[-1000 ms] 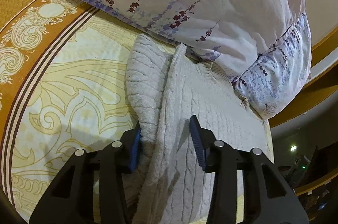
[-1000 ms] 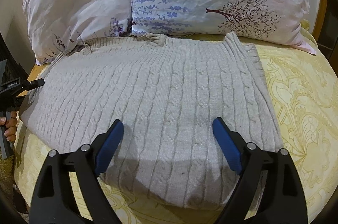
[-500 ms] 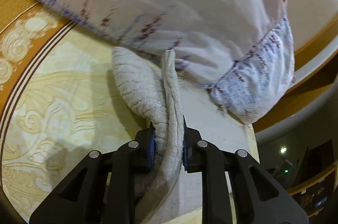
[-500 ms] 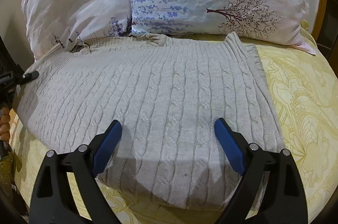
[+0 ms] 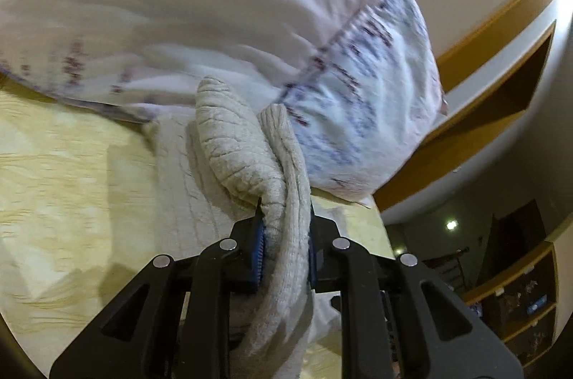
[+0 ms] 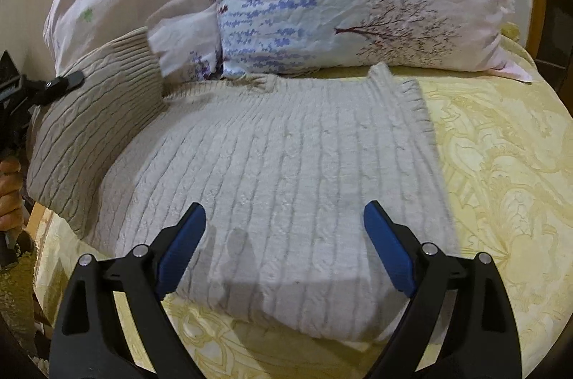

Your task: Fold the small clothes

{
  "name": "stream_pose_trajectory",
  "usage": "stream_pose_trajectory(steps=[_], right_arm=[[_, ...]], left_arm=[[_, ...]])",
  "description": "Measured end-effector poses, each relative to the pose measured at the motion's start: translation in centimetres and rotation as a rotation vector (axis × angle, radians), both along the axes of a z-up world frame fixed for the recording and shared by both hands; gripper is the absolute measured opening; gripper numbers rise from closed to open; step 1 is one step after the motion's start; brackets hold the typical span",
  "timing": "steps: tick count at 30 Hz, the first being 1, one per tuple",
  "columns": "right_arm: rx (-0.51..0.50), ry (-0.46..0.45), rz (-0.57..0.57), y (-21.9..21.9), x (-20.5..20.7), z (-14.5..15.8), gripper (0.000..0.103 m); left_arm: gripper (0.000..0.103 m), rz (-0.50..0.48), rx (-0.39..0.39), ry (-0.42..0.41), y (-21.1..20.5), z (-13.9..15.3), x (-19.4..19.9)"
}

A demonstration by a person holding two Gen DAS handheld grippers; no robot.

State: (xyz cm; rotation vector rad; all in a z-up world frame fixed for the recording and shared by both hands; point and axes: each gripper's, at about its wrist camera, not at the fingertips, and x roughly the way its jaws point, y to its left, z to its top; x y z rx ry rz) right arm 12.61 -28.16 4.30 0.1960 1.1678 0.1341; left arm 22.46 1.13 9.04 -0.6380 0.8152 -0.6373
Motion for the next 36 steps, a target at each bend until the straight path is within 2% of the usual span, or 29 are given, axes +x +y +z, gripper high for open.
stream_pose_trajectory(steps=[4,6,9,12,14,16,17,18,19,20,22,23,26,29,30,31,33,36], right_arm=[[0.009,-0.015,-0.038,-1.6,-0.4,0.5,0.09],[0.017,-0.022,-0.063,-2.6,-0.6,0.7,0.09],[0.052,-0.027,-0.094,-4.1,-0.8,0.9,0.089],[0.079,-0.033,-0.118,-5.1,-0.8,1.2,0.089],[0.095,-0.046,-0.126,-5.7,-0.7,1.8,0.089],[0.139,-0.053,-0.136,-6.3,-0.5,2.2,0.088],[0.19,-0.053,-0.146,-6.7,-0.2,2.4,0.087],[0.221,-0.05,-0.148,-6.9,0.2,2.4,0.086],[0.262,-0.044,-0.152,-7.0,0.5,2.5,0.085],[0.317,-0.027,-0.152,-7.1,1.0,2.3,0.085],[0.412,0.029,-0.147,-6.8,2.1,1.5,0.083],[0.436,0.053,-0.146,-6.6,2.6,1.1,0.082],[0.465,0.146,-0.15,-5.6,3.8,-0.7,0.076],[0.509,0.222,-0.14,-4.5,4.7,-2.5,0.06],[0.519,0.249,-0.127,-3.9,5.0,-3.1,0.051],[0.513,0.262,-0.122,-3.5,5.1,-3.5,0.046],[0.503,0.262,-0.129,-3.1,5.4,-4.0,0.044],[0.534,0.248,-0.163,-3.1,5.9,-4.4,0.043]], left_arm=[[0.017,-0.065,-0.037,-0.005,-3.7,0.4,0.4],[0.017,-0.101,-0.031,-0.002,-6.1,0.0,0.4],[0.017,-0.152,0.0,0.028,-9.5,-1.7,0.5],[0.017,-0.209,0.021,0.1,-12.5,-4.4,0.5],[0.018,-0.236,0.037,0.106,-13.6,-5.3,0.0],[0.027,-0.258,-0.001,0.086,-13.4,-4.8,-0.3],[0.034,-0.269,-0.042,0.09,-13.0,-4.5,-0.3],[0.046,-0.286,-0.092,0.096,-12.5,-4.2,-0.4],[0.053,-0.293,-0.133,0.091,-11.6,-3.6,-0.6],[0.06,-0.282,-0.138,0.071,-10.9,-3.1,-0.8],[0.06,-0.247,-0.092,0.001,-9.5,-1.6,-1.6],[0.06,-0.221,-0.044,-0.026,-9.1,-1.1,-2.1],[0.06,-0.129,0.154,-0.089,-7.7,-0.5,-3.3],[0.06,-0.08,0.291,-0.096,-6.5,-1.2,-3.6],[0.06,-0.073,0.329,-0.086,-6.5,-1.8,-3.6],[0.06,-0.071,0.343,-0.076,-6.3,-2.1,-3.3],[0.06,-0.079,0.363,-0.053,-6.4,-3.0,-2.9],[0.065,-0.081,0.406,-0.083,-7.1,-3.3,-3.2]])
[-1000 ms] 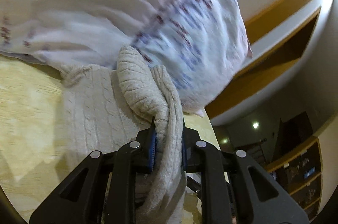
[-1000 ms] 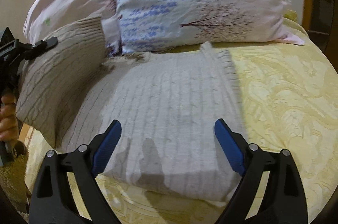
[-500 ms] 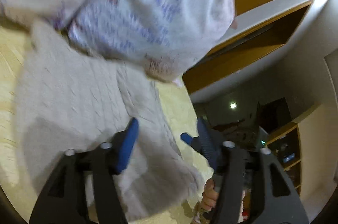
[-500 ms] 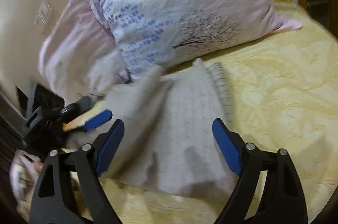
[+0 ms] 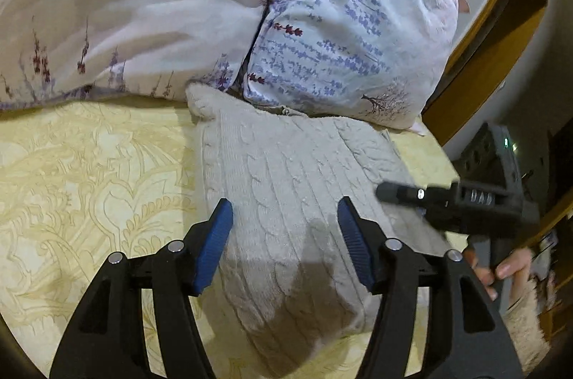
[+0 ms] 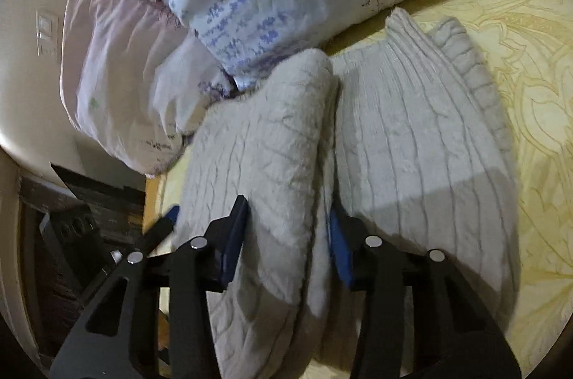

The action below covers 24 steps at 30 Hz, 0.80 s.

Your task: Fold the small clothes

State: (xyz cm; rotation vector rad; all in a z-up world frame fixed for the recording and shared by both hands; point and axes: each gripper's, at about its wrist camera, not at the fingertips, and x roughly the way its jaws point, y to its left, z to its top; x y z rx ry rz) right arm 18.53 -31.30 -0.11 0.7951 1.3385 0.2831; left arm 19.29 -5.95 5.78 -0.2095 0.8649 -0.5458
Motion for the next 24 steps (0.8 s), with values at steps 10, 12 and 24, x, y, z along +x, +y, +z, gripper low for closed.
stream_pose_trajectory(steps=[10,12,24], right_arm=[[-0.14,-0.151,0.043,0.7,1.0,2.7,0.015],[-0.196,-0.195,0.039,-0.1,1.0,4.1,0.015],[-0.365,-0.19,-0.011,-5.9,-0.8,4.3,0.015]], left_arm=[[0.083,0.005,-0.002,-0.03,-1.0,0.6,-0.4],[0.083,0.017,-0.007,-0.034,-0.8,0.7,-0.3],[0.083,-0.04,-0.087,0.079,-1.8,-1.3,0.0]])
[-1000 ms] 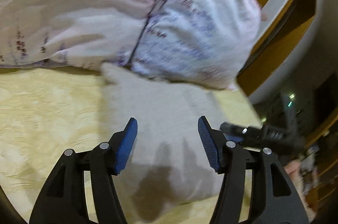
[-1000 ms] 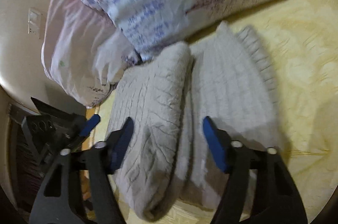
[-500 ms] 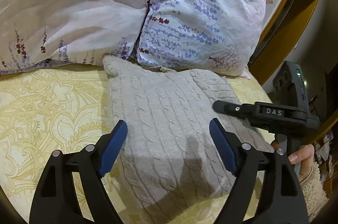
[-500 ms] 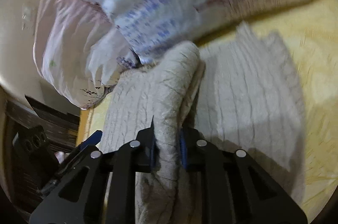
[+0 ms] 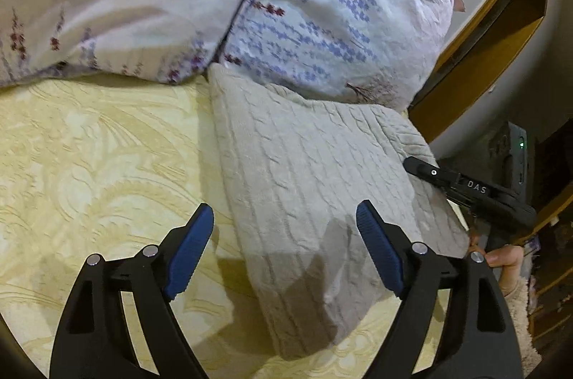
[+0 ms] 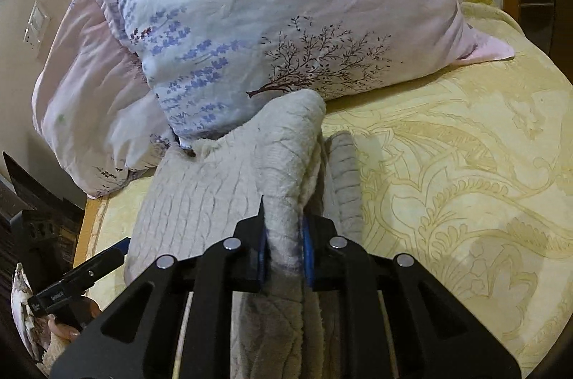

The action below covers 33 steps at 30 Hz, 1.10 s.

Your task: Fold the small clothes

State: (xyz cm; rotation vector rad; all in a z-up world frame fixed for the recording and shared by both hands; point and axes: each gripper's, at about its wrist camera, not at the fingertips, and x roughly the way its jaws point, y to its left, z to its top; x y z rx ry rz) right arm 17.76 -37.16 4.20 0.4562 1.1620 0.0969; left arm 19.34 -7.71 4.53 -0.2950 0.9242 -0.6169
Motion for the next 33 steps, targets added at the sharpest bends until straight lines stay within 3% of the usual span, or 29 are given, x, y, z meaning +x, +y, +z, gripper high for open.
stream_pose_trajectory(steps=[5,8,11,13,20,23,24,25,29,33], right_arm=[[-0.032,0.013,-0.044,-0.6,-0.5,-1.1,0.015],[0.03,0.044,-0.064,-1.5,-0.7,-2.5,0.018],[0.037,0.016,-0.087,-2.5,-1.9,-1.0,0.033],[0.073,-0.003,-0.09,-3.1,-3.1,0.1,0.052],[0.147,0.003,-0.022,-3.3,-8.4,1.5,0.052],[0.15,0.014,0.02,-2.6,-9.2,1.1,0.034],[0.131,0.013,0.03,-2.2,-9.3,1.1,0.02],[0.098,0.006,0.035,-1.9,-9.5,1.3,0.014],[0.017,-0.064,-0.01,-2.6,-10.4,2.8,0.009],[-0.007,0.034,-0.056,-3.6,-11.0,0.4,0.009]], left_arm=[[0.082,-0.029,-0.043,0.036,-0.4,-0.6,-0.4],[0.079,-0.045,-0.071,0.065,-0.4,-1.2,-0.7],[0.077,-0.041,-0.096,0.08,-0.1,-1.6,-1.1],[0.076,-0.041,-0.112,0.088,0.2,-1.6,-1.5],[0.076,-0.06,-0.091,0.051,0.0,-1.1,-3.5],[0.075,-0.065,-0.063,0.043,-0.4,-1.2,-4.0],[0.075,-0.064,-0.058,0.042,-0.4,-1.2,-4.2],[0.074,-0.063,-0.054,0.042,-0.5,-1.3,-4.3],[0.074,-0.069,-0.049,0.057,-0.7,-1.6,-4.7],[0.074,-0.1,-0.019,0.063,-1.6,-2.2,-5.1]])
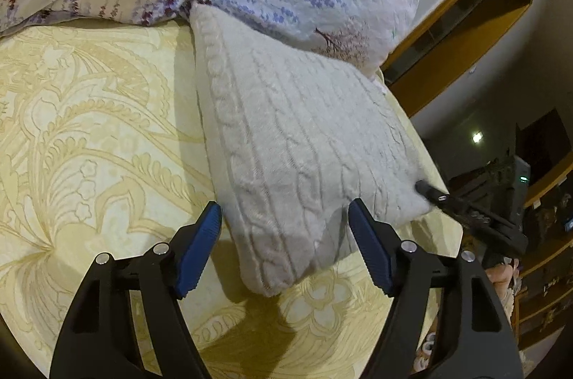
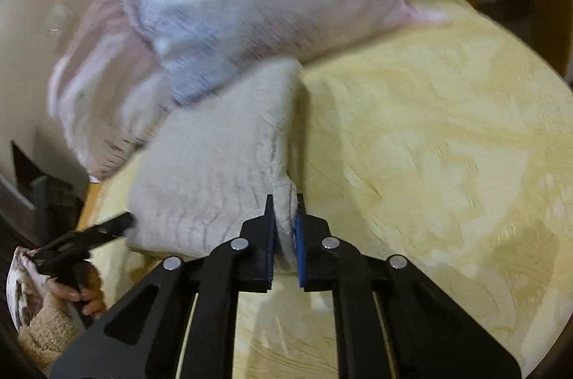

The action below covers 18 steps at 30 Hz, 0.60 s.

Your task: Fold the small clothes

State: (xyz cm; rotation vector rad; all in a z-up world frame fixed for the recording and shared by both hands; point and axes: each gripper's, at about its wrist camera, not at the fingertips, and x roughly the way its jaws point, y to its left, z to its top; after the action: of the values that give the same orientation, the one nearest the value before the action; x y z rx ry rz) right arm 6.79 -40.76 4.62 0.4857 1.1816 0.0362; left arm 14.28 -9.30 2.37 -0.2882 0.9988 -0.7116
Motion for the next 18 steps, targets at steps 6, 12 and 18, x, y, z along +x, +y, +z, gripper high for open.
stream_pose_trajectory(steps=[6,12,18], right_arm=[[0.052,-0.007,0.012,-0.2,0.7,1.1,0.022],[0.121,-0.036,-0.049,-1.5,4.7,2.2,0.052],[0.192,0.039,-0.099,-2.7,10.7,-0.4,0.052]], left_arm=[[0.074,-0.005,-0.027,0.015,0.1,0.2,0.2],[0.074,0.064,-0.081,0.024,2.0,1.5,3.0],[0.074,0.101,-0.076,0.058,2.5,1.5,7.0]])
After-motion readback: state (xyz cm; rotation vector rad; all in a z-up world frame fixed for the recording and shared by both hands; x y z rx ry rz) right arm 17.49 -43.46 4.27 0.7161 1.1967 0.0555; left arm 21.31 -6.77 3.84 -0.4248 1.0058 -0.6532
